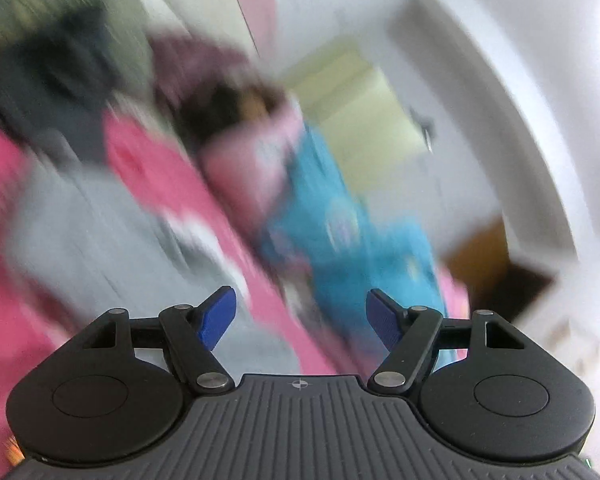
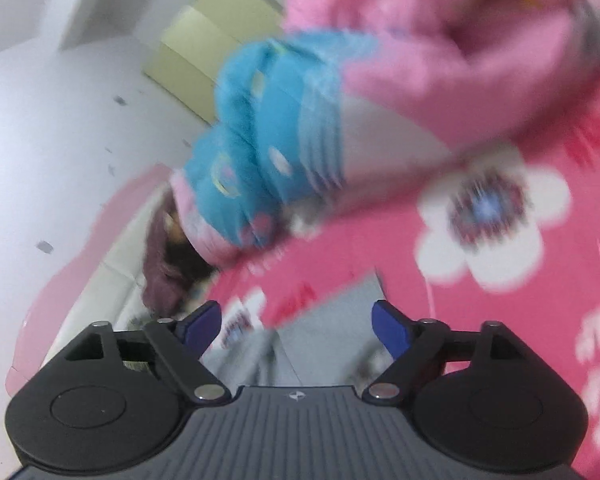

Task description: Fold clothes

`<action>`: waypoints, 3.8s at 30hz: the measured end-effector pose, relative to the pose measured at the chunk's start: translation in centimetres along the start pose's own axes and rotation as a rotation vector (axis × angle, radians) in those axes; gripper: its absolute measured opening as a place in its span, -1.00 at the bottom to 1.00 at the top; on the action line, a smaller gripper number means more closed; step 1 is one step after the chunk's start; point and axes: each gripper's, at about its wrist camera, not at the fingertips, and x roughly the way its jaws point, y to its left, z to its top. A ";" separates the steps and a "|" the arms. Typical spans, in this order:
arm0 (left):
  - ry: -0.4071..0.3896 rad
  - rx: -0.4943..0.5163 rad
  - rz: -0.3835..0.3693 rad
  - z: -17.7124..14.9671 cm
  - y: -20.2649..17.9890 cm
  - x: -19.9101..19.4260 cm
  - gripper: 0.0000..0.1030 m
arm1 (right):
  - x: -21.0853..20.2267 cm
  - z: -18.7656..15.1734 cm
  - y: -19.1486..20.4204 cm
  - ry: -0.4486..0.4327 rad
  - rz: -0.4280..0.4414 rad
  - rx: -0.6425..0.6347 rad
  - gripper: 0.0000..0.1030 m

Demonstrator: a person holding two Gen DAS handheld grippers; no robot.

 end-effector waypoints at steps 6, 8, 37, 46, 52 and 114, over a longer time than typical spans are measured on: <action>0.212 0.033 0.076 -6.2 -0.3 7.2 0.38 | 9.3 -4.9 -4.8 0.223 -0.057 0.122 0.67; 0.214 0.041 0.094 -6.7 0.2 8.3 0.38 | 12.8 -5.9 -5.7 0.269 -0.067 0.135 0.66; 0.111 0.121 0.075 -7.0 0.3 10.3 0.38 | 7.4 -2.8 4.7 -0.249 -0.019 -0.440 -0.84; 0.172 0.095 0.049 -7.9 0.1 10.9 0.38 | -7.3 1.6 0.0 -0.546 -0.215 -0.356 -0.84; 0.203 0.132 0.009 -9.1 -1.0 11.0 0.38 | -10.9 1.5 -5.3 -0.594 -0.338 -0.257 -0.84; 0.158 0.152 0.151 -1.2 8.0 2.6 -0.48 | 25.5 -25.0 19.7 0.250 0.086 -1.435 0.33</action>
